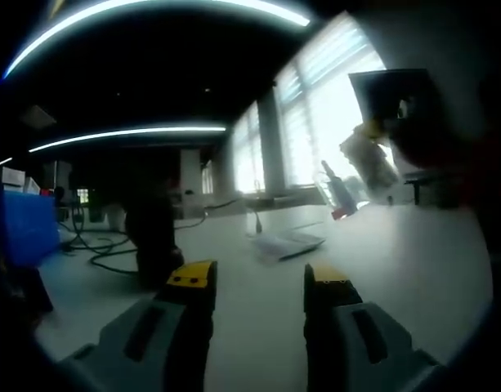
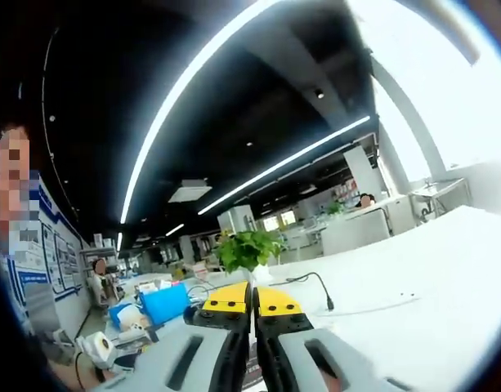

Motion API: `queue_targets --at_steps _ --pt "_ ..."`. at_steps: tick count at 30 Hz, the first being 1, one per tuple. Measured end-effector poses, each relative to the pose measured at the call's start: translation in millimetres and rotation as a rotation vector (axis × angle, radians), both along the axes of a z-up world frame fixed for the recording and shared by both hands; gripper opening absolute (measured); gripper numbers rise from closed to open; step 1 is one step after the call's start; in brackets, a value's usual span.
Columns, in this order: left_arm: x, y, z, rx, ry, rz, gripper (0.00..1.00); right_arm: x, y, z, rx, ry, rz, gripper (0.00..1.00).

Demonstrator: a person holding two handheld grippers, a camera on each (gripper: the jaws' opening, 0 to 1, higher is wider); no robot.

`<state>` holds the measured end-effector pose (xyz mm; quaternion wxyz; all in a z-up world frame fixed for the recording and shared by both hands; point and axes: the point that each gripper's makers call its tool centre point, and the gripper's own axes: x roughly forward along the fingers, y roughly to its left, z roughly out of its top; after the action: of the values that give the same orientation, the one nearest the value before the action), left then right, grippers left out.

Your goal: Clip sheet goods on table flip sheet goods clip sheet goods scan sheet goods put sheet goods back to table

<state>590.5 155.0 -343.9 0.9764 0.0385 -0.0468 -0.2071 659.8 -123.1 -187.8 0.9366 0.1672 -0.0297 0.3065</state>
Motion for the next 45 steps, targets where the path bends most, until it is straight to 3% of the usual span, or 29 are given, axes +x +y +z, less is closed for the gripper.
queue_targets --at_steps 20,23,45 --pt "-0.7 -0.9 1.1 -0.008 0.0 -0.011 0.36 36.0 29.4 7.5 0.085 0.021 -0.023 0.0" --pt "-1.2 -0.2 2.2 -0.015 -0.003 -0.012 0.36 40.8 31.4 8.4 0.137 0.031 -0.027 0.0" --pt "0.1 -4.0 -2.4 -0.012 0.016 -0.03 0.35 80.4 61.1 -2.0 0.145 0.047 -0.082 0.0"
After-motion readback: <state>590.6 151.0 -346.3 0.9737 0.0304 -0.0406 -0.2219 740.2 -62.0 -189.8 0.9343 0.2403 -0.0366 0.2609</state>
